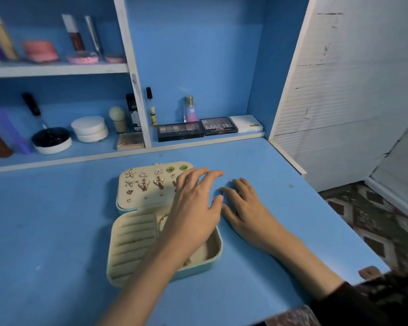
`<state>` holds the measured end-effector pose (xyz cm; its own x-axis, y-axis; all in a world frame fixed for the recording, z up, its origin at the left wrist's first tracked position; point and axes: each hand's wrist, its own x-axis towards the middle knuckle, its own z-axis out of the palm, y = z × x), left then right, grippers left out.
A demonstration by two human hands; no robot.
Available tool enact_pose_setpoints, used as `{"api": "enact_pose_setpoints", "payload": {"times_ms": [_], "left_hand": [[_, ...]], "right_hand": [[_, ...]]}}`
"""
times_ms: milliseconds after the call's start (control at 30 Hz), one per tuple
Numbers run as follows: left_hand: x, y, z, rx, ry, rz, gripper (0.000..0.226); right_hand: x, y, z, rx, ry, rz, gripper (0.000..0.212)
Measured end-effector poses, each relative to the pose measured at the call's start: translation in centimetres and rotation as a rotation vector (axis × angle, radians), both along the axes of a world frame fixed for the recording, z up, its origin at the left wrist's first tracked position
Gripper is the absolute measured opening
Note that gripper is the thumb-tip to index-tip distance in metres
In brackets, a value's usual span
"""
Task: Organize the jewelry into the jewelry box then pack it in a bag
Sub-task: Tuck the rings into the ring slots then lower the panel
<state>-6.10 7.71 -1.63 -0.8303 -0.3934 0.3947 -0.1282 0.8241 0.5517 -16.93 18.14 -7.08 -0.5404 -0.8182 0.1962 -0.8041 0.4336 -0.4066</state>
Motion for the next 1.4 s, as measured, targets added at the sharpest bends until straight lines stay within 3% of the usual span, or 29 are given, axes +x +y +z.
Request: {"api": "enact_pose_setpoints", "payload": {"times_ms": [100, 200, 233, 333, 567, 700, 867, 1000, 1133, 1200, 1333, 1400], "left_hand": [[0.3, -1.0, 0.1, -0.005, -0.015, 0.028, 0.044], [0.3, -1.5, 0.2, -0.002, -0.036, 0.032, 0.044], [0.2, -1.6, 0.3, 0.004, -0.052, 0.027, 0.044], [-0.4, -1.8, 0.3, 0.008, -0.120, 0.009, 0.041], [-2.9, -2.0, -0.1, -0.133, -0.300, -0.049, 0.026], [-4.0, -2.0, -0.3, -0.151, -0.310, -0.060, 0.029], [-5.8, -2.4, -0.7, -0.199, -0.400, -0.087, 0.035], [-6.6, -2.5, -1.2, -0.258, -0.450, -0.072, 0.012], [-6.8, -2.4, -1.2, -0.360, -0.392, -0.035, 0.020], [-6.2, -2.6, -0.6, -0.288, -0.303, -0.003, 0.023], [-3.1, -3.3, 1.6, 0.211, -0.019, 0.069, 0.015], [-0.7, -4.2, 2.0, 0.354, 0.053, 0.075, 0.017]], "right_hand": [[0.1, -1.7, 0.6, -0.069, -0.113, 0.097, 0.069], [-0.3, -1.5, 2.6, -0.229, -0.428, 0.044, 0.032], [-0.8, -1.1, 2.9, -0.297, -0.483, -0.008, 0.031], [-2.5, 0.2, 2.5, -0.317, -0.364, -0.109, 0.030], [-3.5, 0.7, 1.7, -0.250, -0.296, -0.056, 0.018], [-3.4, 0.7, 1.4, -0.302, -0.277, -0.077, 0.024], [-3.0, 1.2, 1.5, -0.353, -0.259, -0.106, 0.016], [-2.9, 1.0, 1.2, -0.285, -0.210, -0.065, 0.014], [-3.1, 1.0, 1.6, -0.308, -0.309, -0.109, 0.012], [-3.0, 1.1, 1.9, -0.367, -0.392, -0.143, 0.011], [-2.9, 1.4, 2.5, -0.452, -0.535, -0.172, 0.012], [-2.7, 1.5, 2.9, -0.478, -0.570, -0.168, 0.013]]}}
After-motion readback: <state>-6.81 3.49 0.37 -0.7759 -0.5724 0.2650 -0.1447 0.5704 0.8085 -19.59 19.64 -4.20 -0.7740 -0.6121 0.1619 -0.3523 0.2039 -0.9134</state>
